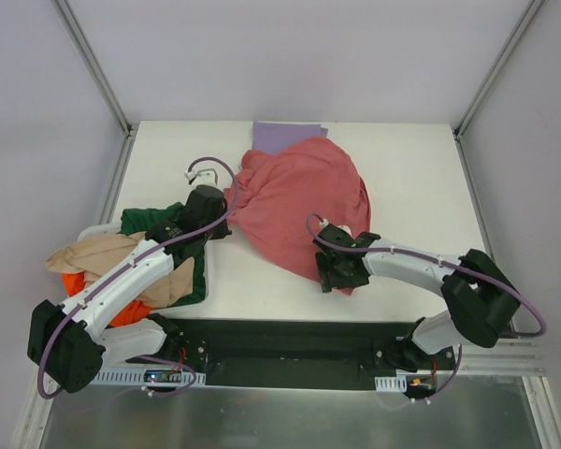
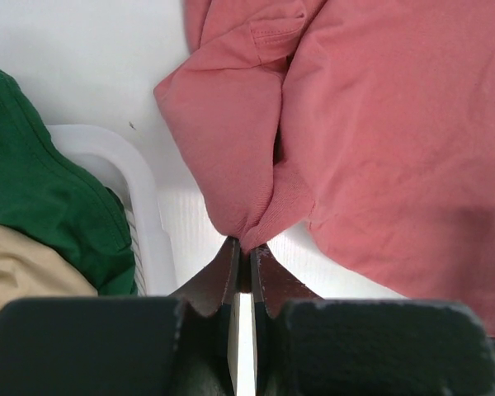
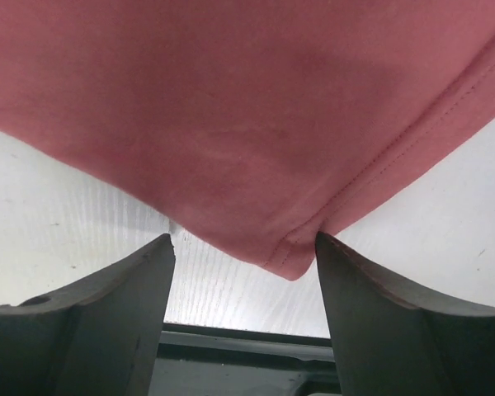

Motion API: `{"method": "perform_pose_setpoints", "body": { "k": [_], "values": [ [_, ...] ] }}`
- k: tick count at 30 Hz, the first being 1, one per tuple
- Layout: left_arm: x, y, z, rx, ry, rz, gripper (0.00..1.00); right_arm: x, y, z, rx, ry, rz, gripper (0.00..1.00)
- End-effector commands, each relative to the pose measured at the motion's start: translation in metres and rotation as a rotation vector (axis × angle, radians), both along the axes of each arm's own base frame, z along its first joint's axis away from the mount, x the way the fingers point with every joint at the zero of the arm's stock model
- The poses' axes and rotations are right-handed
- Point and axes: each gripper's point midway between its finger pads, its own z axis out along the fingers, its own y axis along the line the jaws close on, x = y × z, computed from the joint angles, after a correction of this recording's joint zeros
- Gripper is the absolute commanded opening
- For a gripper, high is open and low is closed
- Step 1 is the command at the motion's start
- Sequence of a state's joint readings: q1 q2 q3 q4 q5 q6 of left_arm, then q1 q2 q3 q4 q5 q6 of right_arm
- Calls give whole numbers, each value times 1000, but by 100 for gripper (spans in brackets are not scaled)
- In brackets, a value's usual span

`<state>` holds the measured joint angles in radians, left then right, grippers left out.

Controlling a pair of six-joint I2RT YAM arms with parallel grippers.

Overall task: Fold and stack the t-shirts
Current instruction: Flatten out the tshirt

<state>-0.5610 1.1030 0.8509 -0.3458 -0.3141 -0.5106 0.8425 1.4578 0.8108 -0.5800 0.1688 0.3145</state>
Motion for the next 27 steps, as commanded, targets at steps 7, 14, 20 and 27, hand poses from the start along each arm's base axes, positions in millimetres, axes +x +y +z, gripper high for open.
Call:
{"method": "perform_pose_setpoints", "body": {
  "k": [7,14,20,27],
  "values": [
    [2,-1,5,-28,-19,5,0,10,-10,-10,-91,-38,-113,16],
    [0,-9,11,-54,-19,-40,0,48,-62,55,-121,-236,-258,1],
    [16,-8,64,-42,-129,-35,0,90,-84,166,70,-493,-293,1],
    [2,-8,258,-115,-553,-149,0,87,-109,362,213,-908,-266,1]
  ]
}}
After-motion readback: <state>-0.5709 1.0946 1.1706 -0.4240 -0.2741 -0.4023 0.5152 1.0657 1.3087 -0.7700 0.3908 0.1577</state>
